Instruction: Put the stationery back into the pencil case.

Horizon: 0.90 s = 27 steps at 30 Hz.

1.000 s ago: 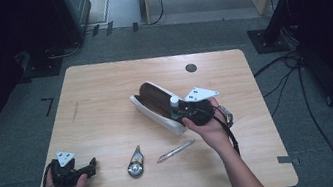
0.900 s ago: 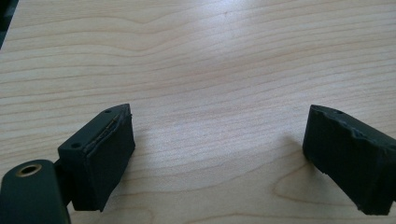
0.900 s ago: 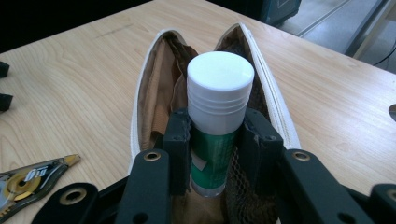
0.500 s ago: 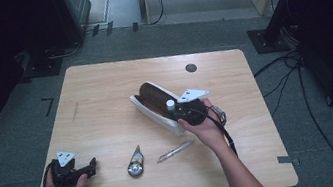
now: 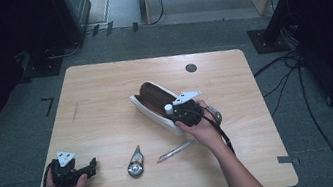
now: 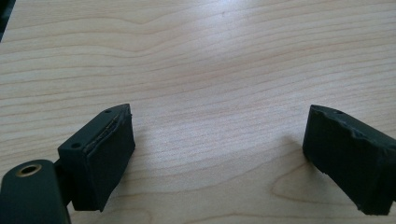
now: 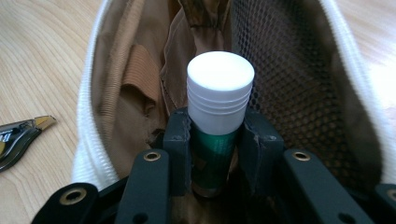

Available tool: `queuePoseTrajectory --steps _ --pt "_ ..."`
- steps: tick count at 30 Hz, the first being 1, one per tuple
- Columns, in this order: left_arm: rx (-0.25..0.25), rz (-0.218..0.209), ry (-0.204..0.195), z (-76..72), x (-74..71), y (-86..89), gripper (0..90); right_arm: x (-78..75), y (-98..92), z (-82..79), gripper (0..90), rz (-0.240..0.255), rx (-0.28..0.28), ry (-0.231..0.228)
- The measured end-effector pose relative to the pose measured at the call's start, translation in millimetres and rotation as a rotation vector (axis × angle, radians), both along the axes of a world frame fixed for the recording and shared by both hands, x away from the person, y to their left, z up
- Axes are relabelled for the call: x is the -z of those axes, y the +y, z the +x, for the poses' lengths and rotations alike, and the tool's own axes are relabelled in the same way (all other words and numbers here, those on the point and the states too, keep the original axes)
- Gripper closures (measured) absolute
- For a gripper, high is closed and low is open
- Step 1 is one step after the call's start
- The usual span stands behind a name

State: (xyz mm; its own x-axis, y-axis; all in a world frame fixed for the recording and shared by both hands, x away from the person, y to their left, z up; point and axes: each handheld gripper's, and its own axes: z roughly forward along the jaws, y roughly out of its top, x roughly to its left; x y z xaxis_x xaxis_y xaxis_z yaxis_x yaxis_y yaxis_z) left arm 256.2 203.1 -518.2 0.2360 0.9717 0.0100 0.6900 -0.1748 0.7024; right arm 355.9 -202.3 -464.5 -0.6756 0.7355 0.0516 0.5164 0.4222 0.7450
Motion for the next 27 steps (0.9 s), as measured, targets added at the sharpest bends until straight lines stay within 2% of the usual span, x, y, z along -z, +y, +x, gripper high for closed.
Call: queuePoseTrajectory --steps 11,13,18,27 --pt "0.006 0.0 0.001 -0.1 0.0 -0.2 9.1 -0.5 9.2 5.9 66.4 -0.027 0.009 0.027" --pt "0.009 0.0 0.001 0.0 0.0 -0.2 9.1 -2.9 14.1 9.6 66.4 -0.042 0.018 0.052" --pt "0.01 0.0 0.0 0.1 0.1 -0.3 9.1 -4.3 22.8 17.2 66.4 -0.062 0.026 0.073" --pt "0.014 0.001 -0.001 0.2 0.1 -0.5 9.1 8.0 43.9 31.3 66.0 -0.097 0.071 0.102"
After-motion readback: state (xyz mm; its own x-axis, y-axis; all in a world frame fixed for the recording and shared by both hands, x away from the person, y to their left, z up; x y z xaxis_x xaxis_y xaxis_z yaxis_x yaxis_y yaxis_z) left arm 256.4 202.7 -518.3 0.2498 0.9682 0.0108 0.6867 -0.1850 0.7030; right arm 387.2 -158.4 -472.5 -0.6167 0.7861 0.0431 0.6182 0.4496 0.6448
